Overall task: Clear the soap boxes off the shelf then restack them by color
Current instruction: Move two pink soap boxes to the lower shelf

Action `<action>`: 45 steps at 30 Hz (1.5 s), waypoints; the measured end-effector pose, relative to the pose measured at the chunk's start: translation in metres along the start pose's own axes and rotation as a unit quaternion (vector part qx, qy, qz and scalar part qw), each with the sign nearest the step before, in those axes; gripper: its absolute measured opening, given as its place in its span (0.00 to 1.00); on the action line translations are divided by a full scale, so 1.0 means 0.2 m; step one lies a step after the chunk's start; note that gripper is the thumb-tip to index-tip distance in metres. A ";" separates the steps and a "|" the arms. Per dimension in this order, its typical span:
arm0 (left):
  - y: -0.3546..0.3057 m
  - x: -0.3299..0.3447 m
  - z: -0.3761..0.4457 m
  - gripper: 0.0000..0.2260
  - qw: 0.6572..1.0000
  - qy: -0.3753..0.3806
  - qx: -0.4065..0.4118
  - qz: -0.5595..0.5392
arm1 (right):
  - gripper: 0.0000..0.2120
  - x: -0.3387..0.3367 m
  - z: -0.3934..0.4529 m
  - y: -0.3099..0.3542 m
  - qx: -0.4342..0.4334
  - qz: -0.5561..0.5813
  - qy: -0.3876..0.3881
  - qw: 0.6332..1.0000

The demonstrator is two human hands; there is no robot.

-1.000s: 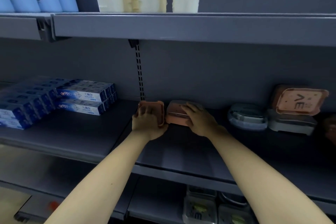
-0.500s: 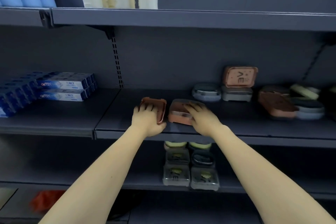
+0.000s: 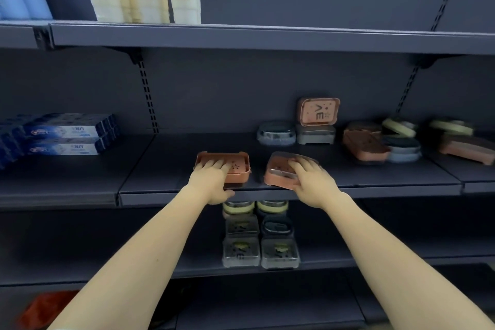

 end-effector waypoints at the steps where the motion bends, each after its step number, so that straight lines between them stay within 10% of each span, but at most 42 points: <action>1: 0.00 0.01 0.00 0.38 1.000 -0.005 0.003 -0.001 | 0.32 0.00 0.00 0.00 -0.001 0.003 0.000 1.000; 20: 0.07 0.07 0.02 0.32 0.994 -0.087 0.011 0.066 | 0.43 0.11 0.14 0.05 -0.088 -0.033 -0.120 0.988; 33: 0.20 -0.17 0.24 0.26 0.985 -0.008 0.034 -0.170 | 0.33 0.10 0.25 0.06 -0.111 -0.043 -0.119 0.986; 45: 0.18 -0.11 0.50 0.23 0.999 -0.026 -0.030 0.009 | 0.27 0.16 0.25 -0.09 -0.114 -0.049 -0.208 0.970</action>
Point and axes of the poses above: each hand's wrist, its own z-axis towards the middle knuckle, its own x-axis out of the palm, y = z × x, the point moved 1 cm from there along z, towards the middle knuckle, and after that the axes turned 4 degrees about z, right-handed, at the moved point
